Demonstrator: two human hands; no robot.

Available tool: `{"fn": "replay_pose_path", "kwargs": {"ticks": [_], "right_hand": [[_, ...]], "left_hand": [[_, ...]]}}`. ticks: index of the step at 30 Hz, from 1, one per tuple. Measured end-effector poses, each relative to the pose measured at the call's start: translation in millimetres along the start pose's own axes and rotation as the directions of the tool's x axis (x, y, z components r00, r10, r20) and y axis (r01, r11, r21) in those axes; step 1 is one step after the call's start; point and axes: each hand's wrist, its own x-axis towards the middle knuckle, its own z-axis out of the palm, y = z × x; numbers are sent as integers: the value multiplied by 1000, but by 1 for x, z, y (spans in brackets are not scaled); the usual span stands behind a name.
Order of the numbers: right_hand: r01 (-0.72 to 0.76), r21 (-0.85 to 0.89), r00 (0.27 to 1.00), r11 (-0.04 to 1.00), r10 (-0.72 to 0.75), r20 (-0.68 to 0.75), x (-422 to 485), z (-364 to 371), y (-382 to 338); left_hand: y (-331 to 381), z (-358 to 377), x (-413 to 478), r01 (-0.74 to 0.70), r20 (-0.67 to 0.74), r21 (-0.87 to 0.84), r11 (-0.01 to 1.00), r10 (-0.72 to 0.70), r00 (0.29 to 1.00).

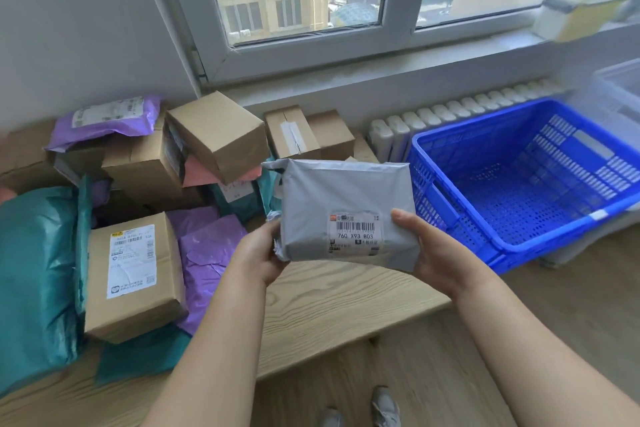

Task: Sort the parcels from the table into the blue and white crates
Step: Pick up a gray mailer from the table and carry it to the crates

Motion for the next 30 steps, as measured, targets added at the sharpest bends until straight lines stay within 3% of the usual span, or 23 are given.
{"fn": "replay_pose_path", "kwargs": {"ticks": [4, 8, 12, 17, 24, 30], "right_hand": [[-8, -1, 999, 1000, 8, -40, -8, -33, -3], [-3, 47, 996, 999, 7, -91, -34, -81, -14], [45, 65, 992, 997, -37, -120, -58, -139, -35], [96, -33, 978, 995, -101, -181, -81, -225, -64], [192, 20, 929, 981, -175, -327, -133, -356, -120], [234, 62, 868, 970, -180, -463, -157, -458, -168]], "left_hand": [[-10, 30, 0, -14, 159, 93, 996, -1, 987], [-39, 80, -14, 17, 431, 258, 966, -131, 893], [-79, 144, -12, -151, 403, 502, 852, -76, 912], [-142, 224, -7, -174, 413, 504, 846, -59, 909], [-249, 358, 6, -149, 434, 497, 855, -97, 896], [-314, 470, 20, -195, 454, 586, 787, -118, 883]]}}
